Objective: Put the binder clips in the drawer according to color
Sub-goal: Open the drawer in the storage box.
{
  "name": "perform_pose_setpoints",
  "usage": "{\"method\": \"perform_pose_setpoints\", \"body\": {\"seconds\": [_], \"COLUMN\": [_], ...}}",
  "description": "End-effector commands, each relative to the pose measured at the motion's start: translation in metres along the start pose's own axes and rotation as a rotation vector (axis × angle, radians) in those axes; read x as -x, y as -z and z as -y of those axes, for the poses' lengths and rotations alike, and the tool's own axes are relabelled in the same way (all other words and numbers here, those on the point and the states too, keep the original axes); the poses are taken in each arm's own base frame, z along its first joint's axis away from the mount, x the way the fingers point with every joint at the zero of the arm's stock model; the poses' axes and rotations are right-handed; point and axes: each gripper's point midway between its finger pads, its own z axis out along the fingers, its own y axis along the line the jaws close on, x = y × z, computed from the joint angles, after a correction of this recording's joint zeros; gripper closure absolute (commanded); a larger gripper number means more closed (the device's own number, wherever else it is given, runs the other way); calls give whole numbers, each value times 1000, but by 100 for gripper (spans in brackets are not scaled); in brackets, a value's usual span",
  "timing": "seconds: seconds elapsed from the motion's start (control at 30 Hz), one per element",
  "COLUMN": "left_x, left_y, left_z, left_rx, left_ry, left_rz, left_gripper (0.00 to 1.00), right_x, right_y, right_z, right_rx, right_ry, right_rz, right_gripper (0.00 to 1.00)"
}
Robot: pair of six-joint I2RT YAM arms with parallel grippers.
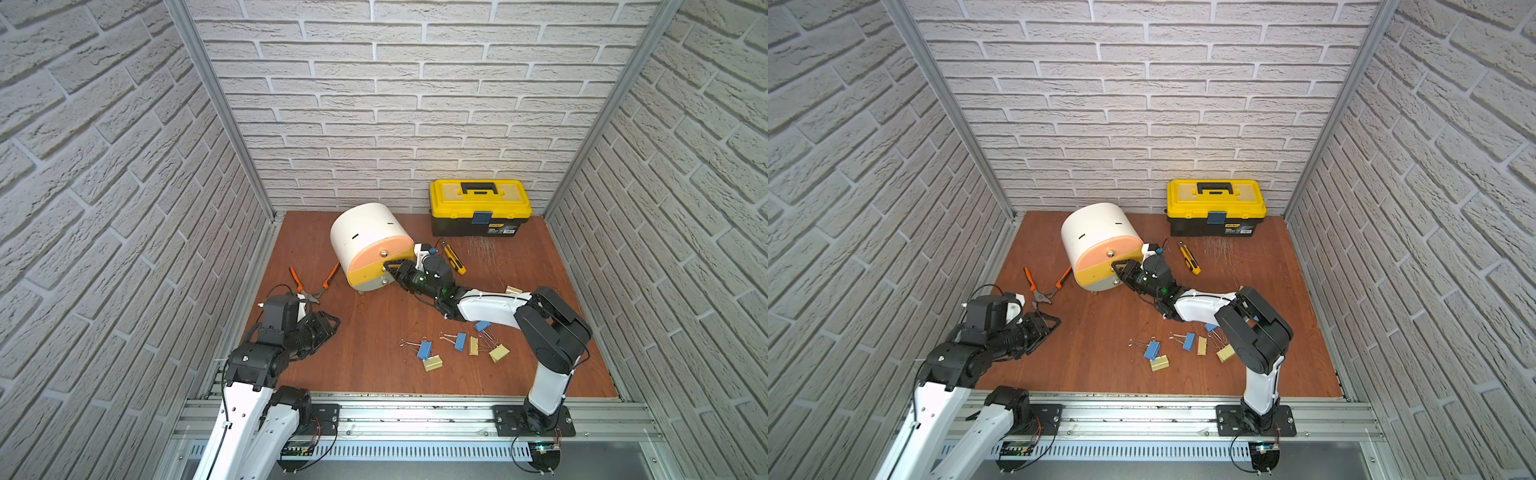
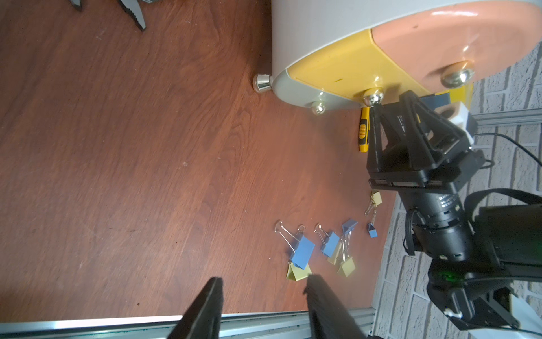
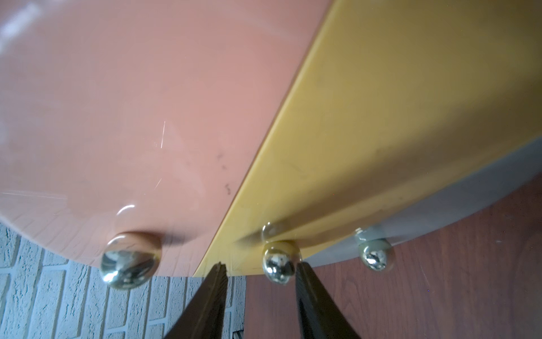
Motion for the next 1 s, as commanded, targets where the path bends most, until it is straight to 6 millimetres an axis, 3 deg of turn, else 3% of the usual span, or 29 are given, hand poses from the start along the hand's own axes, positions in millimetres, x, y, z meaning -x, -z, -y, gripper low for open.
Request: {"method": "perform_pose_setpoints", "body": {"seconds": [0.0,0.97], "left_x": [4,2], "left_y": [6,10], "left_z": [3,2], "left_rx": [-11,-6], "left_ry": [-14,-16], "left_rz": [28,30], "left_gripper": [49,49], "right_x": [2,-2], "right_y": [-4,-20], "right_z": [-14,-10], "right_rx": [50,38], "right_ry": [-3,-25], "right_rz": [16,16], "right_gripper": [58,66]}}
